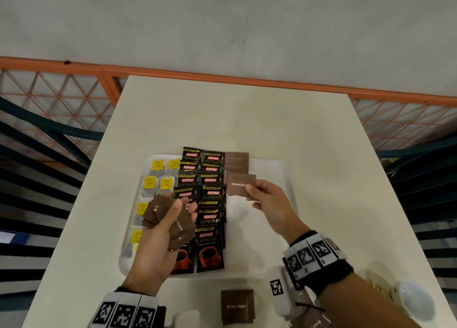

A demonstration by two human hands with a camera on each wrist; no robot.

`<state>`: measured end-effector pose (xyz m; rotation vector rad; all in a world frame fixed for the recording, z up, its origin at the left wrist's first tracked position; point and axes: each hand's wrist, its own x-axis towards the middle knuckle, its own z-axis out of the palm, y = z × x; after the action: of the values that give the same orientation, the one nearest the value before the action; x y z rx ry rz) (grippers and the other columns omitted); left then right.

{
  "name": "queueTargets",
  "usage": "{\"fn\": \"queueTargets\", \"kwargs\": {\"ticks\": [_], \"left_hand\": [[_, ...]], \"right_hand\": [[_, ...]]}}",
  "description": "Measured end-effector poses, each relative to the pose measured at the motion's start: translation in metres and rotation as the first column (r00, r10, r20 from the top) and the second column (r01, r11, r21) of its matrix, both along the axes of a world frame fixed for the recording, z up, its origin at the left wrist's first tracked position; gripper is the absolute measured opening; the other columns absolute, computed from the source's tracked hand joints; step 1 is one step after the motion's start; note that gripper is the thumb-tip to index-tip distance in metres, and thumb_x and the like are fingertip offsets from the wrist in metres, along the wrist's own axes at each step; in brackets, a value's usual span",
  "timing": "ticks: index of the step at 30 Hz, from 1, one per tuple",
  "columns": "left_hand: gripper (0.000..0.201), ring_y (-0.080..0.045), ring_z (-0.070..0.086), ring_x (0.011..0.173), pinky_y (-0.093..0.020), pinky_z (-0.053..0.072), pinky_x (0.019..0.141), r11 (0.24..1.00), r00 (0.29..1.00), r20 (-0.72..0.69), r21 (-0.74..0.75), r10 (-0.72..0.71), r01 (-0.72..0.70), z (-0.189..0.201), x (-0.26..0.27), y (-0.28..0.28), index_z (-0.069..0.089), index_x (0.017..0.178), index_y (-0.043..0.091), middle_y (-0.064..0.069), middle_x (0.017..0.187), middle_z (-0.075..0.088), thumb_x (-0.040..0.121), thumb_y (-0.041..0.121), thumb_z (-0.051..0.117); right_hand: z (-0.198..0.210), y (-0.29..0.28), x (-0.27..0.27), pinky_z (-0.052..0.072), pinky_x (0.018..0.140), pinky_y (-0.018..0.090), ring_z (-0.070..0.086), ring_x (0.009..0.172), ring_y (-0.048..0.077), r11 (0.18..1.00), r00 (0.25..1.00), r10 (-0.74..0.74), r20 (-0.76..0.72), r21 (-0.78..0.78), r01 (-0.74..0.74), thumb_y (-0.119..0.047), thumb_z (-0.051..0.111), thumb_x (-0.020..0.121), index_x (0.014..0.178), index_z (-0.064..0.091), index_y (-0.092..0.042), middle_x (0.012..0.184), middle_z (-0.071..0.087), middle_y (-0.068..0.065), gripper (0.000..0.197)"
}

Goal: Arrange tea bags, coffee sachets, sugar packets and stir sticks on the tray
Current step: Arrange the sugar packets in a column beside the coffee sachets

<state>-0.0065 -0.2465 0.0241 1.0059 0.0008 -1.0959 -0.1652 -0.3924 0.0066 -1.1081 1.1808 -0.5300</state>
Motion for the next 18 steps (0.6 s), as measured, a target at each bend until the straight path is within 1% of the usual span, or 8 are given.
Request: {"fn": "queueTargets", "kwargs": {"ticks": [2, 4, 6, 9, 11, 14, 15, 18], "left_hand": [[0.018, -0.021, 0.071, 0.082, -0.031, 0.058, 0.074, 1.0, 0.999, -0.05, -0.018, -0.009, 0.008, 0.001, 0.002, 0.0, 0.058, 0.1, 0.019, -0.011, 0.097, 0.066, 0.084, 0.012, 0.054], [0.015, -0.024, 0.07, 0.084, -0.032, 0.058, 0.075, 0.999, 0.996, -0.079, -0.029, -0.028, 0.026, 0.002, 0.004, 0.0, 0.056, 0.101, 0.017, -0.014, 0.1, 0.065, 0.089, 0.01, 0.048], [0.019, -0.028, 0.069, 0.087, -0.035, 0.057, 0.079, 0.998, 0.992, -0.114, -0.054, -0.05, 0.044, 0.005, 0.004, 0.001, 0.054, 0.106, 0.013, -0.018, 0.102, 0.064, 0.092, 0.01, 0.042], [0.032, -0.036, 0.065, 0.101, -0.041, 0.055, 0.084, 0.996, 0.985, -0.155, -0.063, -0.076, 0.067, 0.006, 0.003, 0.003, 0.052, 0.117, 0.011, -0.022, 0.111, 0.063, 0.09, 0.009, 0.036], [0.037, -0.035, 0.065, 0.101, -0.04, 0.056, 0.082, 0.995, 0.983, -0.158, -0.062, -0.09, 0.081, 0.005, 0.004, 0.005, 0.051, 0.121, 0.01, -0.022, 0.112, 0.063, 0.089, 0.006, 0.034], [0.043, -0.033, 0.067, 0.098, -0.039, 0.057, 0.079, 0.993, 0.983, -0.148, -0.06, -0.112, 0.104, 0.004, 0.004, 0.006, 0.049, 0.128, 0.009, -0.022, 0.118, 0.062, 0.089, 0.004, 0.033], [0.043, -0.033, 0.068, 0.098, -0.038, 0.058, 0.078, 0.993, 0.983, -0.146, -0.055, -0.115, 0.108, 0.003, 0.005, 0.006, 0.048, 0.13, 0.008, -0.022, 0.12, 0.062, 0.09, 0.004, 0.033], [0.043, -0.031, 0.067, 0.099, -0.039, 0.056, 0.082, 0.992, 0.987, -0.102, -0.023, -0.125, 0.123, 0.001, 0.006, 0.007, 0.048, 0.131, 0.01, -0.018, 0.119, 0.064, 0.091, 0.005, 0.034]], "right_hand": [[-0.008, -0.007, -0.005, 0.04, 0.06, 0.019, 0.053, 0.067, 0.009, 0.998, 0.993, -0.043, -0.113, -0.045, 0.038, -0.012, 0.059, 0.089, 0.102, 0.063, -0.009, 0.08, 0.063, 0.001, 0.014], [-0.016, -0.01, -0.006, 0.039, 0.057, 0.018, 0.052, 0.065, 0.01, 0.995, 0.981, -0.078, -0.175, -0.072, 0.067, -0.01, 0.06, 0.088, 0.101, 0.062, -0.007, 0.08, 0.062, 0.003, 0.014], [-0.022, -0.01, -0.003, 0.039, 0.057, 0.018, 0.053, 0.064, 0.01, 0.994, 0.972, -0.081, -0.221, -0.095, 0.061, -0.009, 0.063, 0.086, 0.097, 0.062, -0.008, 0.081, 0.064, 0.005, 0.011], [-0.028, -0.011, 0.005, 0.039, 0.059, 0.018, 0.055, 0.065, 0.009, 0.994, 0.966, -0.044, -0.254, -0.113, 0.015, -0.011, 0.066, 0.084, 0.091, 0.06, -0.012, 0.08, 0.065, 0.003, 0.009], [-0.031, -0.013, 0.01, 0.04, 0.061, 0.019, 0.057, 0.067, 0.01, 0.992, 0.963, -0.031, -0.269, -0.125, -0.003, -0.013, 0.067, 0.083, 0.092, 0.061, -0.012, 0.082, 0.065, 0.003, 0.011], [-0.035, -0.016, 0.015, 0.044, 0.073, 0.022, 0.061, 0.076, 0.015, 0.984, 0.943, -0.027, -0.332, -0.175, -0.033, -0.017, 0.068, 0.082, 0.095, 0.062, -0.011, 0.087, 0.068, 0.005, 0.016], [-0.036, -0.016, 0.016, 0.045, 0.074, 0.022, 0.062, 0.079, 0.016, 0.98, 0.935, -0.035, -0.353, -0.195, -0.037, -0.017, 0.069, 0.081, 0.094, 0.062, -0.012, 0.088, 0.069, 0.005, 0.016], [-0.035, -0.015, 0.016, 0.039, 0.062, 0.011, 0.059, 0.076, 0.012, 0.964, 0.92, -0.076, -0.385, -0.264, -0.031, -0.016, 0.07, 0.08, 0.09, 0.057, -0.014, 0.079, 0.065, -0.001, 0.016]]}}
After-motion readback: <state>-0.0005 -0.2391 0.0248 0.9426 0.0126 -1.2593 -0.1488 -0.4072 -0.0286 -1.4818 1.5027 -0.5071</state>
